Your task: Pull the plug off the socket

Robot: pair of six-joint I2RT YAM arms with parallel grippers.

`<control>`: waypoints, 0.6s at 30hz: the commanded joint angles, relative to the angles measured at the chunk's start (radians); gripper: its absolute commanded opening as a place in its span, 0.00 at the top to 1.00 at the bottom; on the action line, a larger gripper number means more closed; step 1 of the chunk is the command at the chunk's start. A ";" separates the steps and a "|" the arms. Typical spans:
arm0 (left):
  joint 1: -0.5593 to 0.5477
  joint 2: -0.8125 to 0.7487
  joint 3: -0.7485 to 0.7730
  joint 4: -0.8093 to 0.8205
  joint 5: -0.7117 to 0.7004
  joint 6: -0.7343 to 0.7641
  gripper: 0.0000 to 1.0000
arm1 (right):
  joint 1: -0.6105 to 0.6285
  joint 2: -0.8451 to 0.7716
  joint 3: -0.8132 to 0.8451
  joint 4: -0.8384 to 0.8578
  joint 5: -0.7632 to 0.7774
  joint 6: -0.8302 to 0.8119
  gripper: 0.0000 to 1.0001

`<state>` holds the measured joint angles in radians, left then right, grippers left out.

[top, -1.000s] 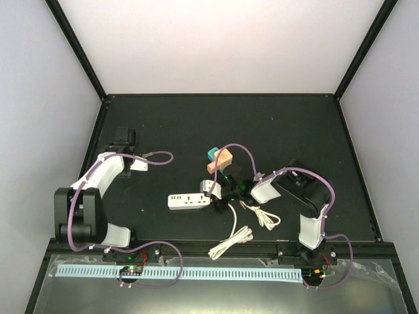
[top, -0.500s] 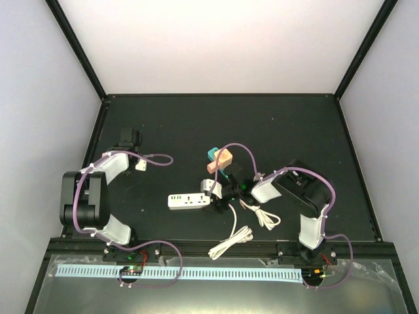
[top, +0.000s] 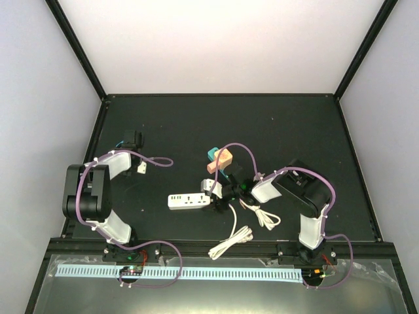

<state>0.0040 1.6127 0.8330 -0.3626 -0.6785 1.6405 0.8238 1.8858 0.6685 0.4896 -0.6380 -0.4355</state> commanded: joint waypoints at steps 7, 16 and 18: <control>-0.023 0.030 0.031 -0.051 -0.023 -0.076 0.50 | -0.008 0.001 -0.012 -0.032 0.006 0.007 0.21; -0.035 0.024 0.099 -0.198 0.041 -0.174 0.29 | -0.009 0.002 -0.012 -0.033 0.004 0.005 0.21; -0.035 0.019 0.096 -0.200 0.046 -0.174 0.27 | -0.009 0.003 -0.012 -0.033 0.005 0.006 0.21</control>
<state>-0.0231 1.6382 0.9009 -0.4961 -0.6601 1.4998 0.8238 1.8858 0.6685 0.4896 -0.6384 -0.4358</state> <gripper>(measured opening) 0.714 0.791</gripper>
